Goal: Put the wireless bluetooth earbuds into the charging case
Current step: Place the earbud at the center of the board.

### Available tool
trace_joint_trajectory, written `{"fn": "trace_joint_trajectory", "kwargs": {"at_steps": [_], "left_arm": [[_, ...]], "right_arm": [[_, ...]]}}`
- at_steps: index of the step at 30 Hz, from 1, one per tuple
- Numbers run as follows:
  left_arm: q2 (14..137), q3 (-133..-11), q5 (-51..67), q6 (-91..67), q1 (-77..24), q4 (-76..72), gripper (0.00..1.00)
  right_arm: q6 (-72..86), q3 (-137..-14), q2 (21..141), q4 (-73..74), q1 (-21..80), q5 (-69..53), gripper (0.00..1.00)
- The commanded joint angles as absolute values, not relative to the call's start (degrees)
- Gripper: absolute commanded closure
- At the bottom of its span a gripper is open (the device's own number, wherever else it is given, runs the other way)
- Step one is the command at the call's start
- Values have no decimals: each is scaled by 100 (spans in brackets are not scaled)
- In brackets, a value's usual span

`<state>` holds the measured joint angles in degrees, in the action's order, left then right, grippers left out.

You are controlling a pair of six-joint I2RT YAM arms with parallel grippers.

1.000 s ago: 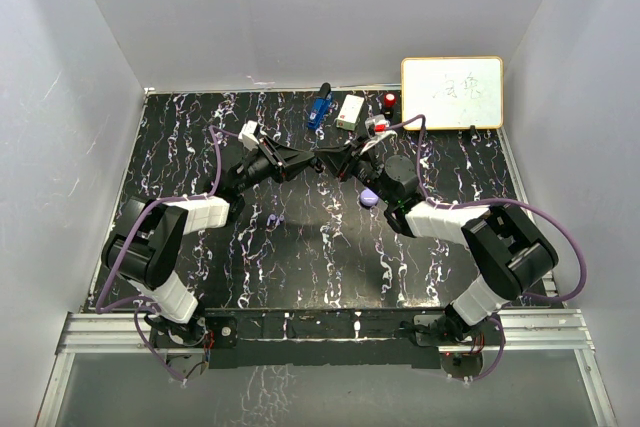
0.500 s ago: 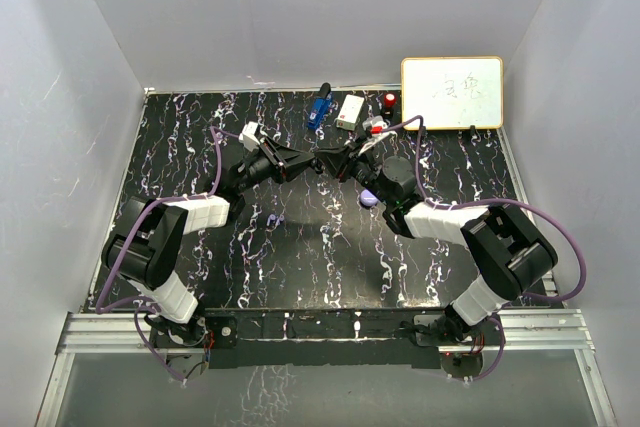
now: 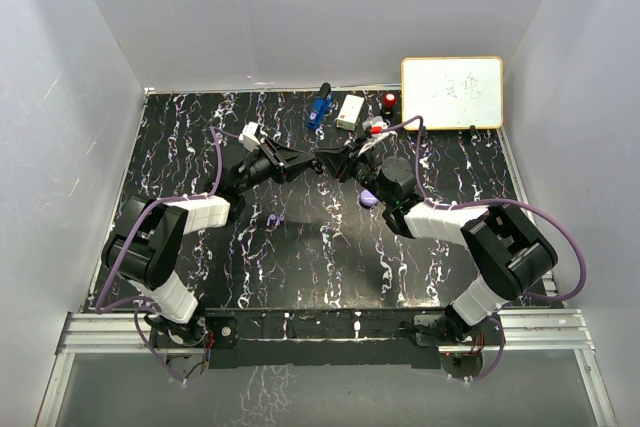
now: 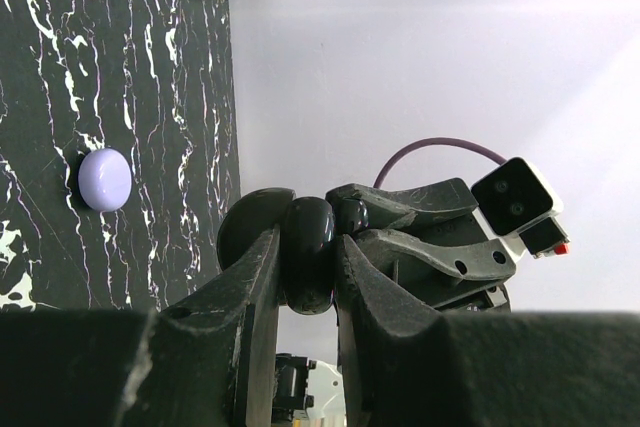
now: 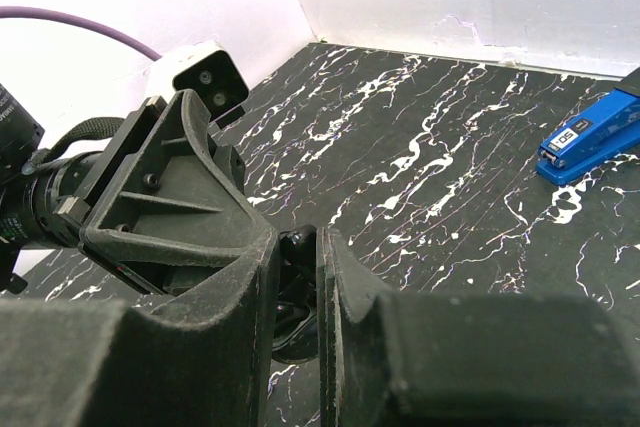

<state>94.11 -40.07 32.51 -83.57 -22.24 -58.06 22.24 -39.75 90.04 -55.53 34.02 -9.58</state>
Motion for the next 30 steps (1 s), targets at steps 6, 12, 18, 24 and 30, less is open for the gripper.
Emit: {"fn": "trace_joint_trajectory", "kwargs": {"at_steps": [6,12,18,24,30], "left_arm": [[9097,-4213,3252,-8388,-2197,-6064,100],[9101,-4207,3244,-8390,-2197,-6069,100],[9128,-4204,3243,-8381,-2197,-6070,100],[9143,-4209,3234,-8408,-2197,-6108,100],[9188,-4191,3251,-8405,-2197,-6126,100]], "right_arm": [[2048,-4042,8846,-5502,3418,-885,100],[2035,-4060,8825,-5476,3413,-905,100],[2027,-4067,8816,-5458,3415,-931,100],[2014,-4087,8829,-5449,3414,-951,100],[2009,-4074,8753,-5455,3419,-908,100]]}}
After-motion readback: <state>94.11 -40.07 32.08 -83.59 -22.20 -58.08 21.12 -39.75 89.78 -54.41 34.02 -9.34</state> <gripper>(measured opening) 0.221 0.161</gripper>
